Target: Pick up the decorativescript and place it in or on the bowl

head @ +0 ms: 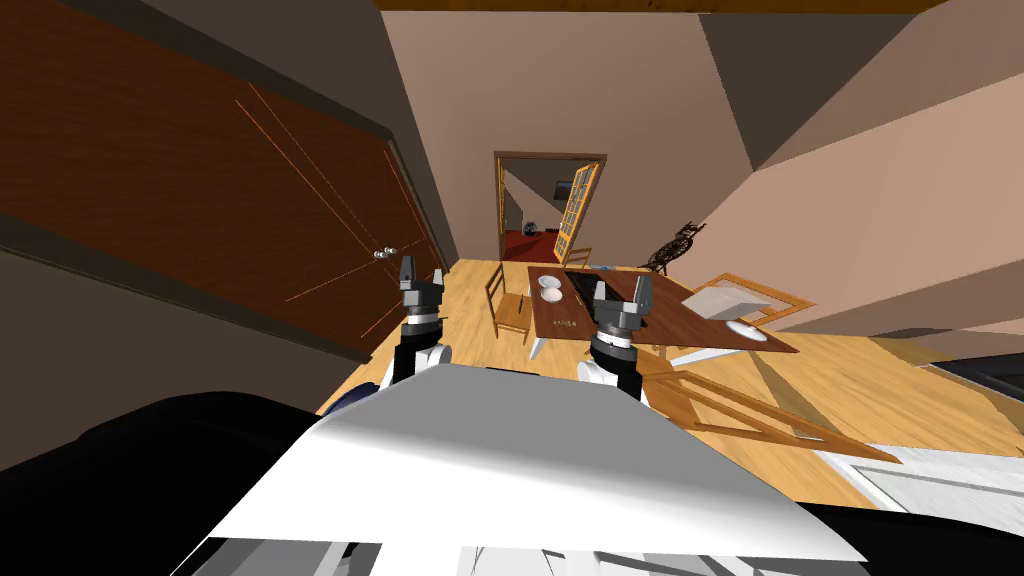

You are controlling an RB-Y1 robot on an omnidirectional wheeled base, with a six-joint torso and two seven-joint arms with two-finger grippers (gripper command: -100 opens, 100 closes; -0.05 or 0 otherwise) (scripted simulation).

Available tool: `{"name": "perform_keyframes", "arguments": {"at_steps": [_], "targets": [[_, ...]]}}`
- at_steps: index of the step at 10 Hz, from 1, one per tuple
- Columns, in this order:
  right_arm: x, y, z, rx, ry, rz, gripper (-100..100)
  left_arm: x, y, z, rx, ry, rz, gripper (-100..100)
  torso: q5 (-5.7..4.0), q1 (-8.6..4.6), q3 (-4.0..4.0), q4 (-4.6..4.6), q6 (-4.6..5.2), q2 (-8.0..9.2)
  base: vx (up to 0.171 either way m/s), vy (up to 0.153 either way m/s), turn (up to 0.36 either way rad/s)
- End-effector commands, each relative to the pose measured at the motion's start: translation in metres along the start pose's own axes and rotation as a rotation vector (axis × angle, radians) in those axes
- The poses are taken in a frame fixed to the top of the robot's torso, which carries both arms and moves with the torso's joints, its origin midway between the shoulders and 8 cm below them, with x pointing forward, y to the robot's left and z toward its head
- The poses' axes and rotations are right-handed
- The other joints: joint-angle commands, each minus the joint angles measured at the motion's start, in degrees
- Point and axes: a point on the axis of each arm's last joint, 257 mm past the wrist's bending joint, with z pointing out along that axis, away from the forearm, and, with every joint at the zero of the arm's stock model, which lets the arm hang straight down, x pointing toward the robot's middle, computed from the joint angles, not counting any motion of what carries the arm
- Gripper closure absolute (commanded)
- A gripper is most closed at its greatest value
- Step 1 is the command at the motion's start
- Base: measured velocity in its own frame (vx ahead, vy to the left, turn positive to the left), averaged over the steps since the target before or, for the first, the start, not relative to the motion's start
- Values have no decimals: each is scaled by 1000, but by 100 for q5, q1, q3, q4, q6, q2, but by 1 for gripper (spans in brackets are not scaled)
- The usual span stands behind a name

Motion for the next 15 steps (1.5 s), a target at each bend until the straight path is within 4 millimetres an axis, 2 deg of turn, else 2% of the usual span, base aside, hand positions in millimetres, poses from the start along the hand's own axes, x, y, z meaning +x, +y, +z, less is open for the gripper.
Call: {"name": "perform_keyframes", "arguments": {"at_steps": [1, 5, 8, 9, 11, 12, 14, 15], "targets": [[6, -3, -5, 17, 43, -40, -100, 0, 0, 0, 0, 0, 0, 0, 0, 0, 0, 0, 0, 0, -70, -53, 150], [18, -15, -26, 81, 151, -173, -100, 0, 0, 0, 0, 0, 0, 0, -10, -44, 30, 12, 2, 51, -134, -112, 178], [22, -34, -54, 167, 257, -309, -100, 0, 0, 0, 0, 0, 0, 0, -13, -57, 37, 14, -1, 63, -166, -129, 307], [23, -35, -54, 167, 265, -319, -100, 0, 0, 0, 0, 0, 0, 0, -13, -56, 37, 14, 1, 62, -100, -84, 102], [21, -52, -79, 243, 351, -418, -100, 0, 0, 0, 0, 0, 0, 0, -9, -40, 17, 7, -3, 27, -85, -91, 311], [23, -53, -80, 244, 360, -429, -100, 0, 0, 0, 0, 0, 0, 0, -12, -55, 18, 7, -1, 31, -90, -85, 156], [16, -72, -111, 335, 453, -521, -100, 0, 0, 0, 0, 0, 0, 0, -9, -37, 13, 6, -1, 20, -70, -53, 305], [19, -73, -113, 335, 471, -539, -100, 0, 0, 0, 0, 0, 0, 0, -9, -40, 12, 5, -1, 19, -63, -61, 186]]}}
